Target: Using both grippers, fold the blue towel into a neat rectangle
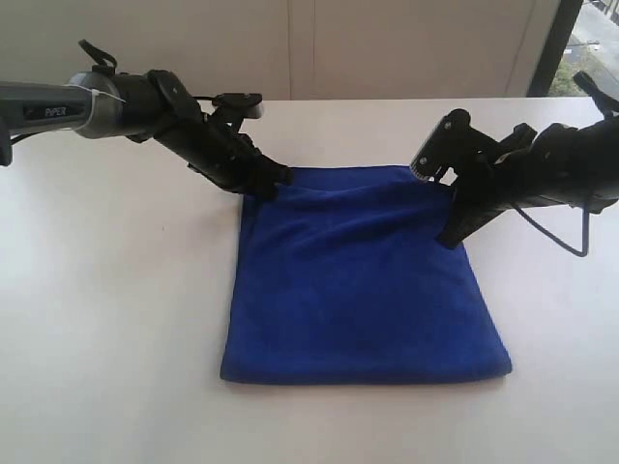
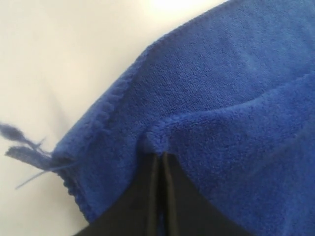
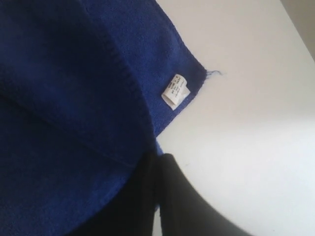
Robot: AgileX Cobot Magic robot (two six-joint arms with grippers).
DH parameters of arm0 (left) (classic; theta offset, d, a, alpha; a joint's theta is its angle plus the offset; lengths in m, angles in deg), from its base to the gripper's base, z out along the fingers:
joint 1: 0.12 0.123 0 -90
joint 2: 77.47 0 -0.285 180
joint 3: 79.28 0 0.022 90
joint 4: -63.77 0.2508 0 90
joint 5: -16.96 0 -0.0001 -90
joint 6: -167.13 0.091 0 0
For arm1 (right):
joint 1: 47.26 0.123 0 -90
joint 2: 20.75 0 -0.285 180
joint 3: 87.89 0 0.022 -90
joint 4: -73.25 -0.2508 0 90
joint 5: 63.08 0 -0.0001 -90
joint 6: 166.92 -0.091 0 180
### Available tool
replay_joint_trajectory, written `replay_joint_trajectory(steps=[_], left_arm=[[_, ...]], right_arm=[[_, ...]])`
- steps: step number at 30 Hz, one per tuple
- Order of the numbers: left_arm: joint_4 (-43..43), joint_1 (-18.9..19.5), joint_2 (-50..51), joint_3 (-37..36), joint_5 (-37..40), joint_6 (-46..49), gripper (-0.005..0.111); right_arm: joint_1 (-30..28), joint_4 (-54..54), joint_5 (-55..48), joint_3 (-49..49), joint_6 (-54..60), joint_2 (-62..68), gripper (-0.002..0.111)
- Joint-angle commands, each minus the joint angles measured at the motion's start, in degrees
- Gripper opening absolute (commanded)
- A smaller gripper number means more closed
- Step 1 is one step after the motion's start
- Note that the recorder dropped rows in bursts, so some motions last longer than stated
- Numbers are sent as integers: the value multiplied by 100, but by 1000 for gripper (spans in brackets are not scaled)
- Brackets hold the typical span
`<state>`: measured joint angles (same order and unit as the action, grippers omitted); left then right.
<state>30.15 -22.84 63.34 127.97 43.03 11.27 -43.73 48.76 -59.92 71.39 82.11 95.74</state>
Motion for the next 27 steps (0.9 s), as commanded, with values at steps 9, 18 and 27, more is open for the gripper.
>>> replay_joint_trajectory(steps=[9, 18, 27], left_arm=[[154, 19, -917, 27, 506, -35, 0], [535, 41, -1214, 27, 183, -288, 0], [556, 157, -1214, 27, -24, -288, 0]], right_arm=[[6, -4, -253, 27, 156, -700, 0], [6, -4, -10, 115, 448, -850, 0], [6, -4, 84, 480, 539, -795, 0]])
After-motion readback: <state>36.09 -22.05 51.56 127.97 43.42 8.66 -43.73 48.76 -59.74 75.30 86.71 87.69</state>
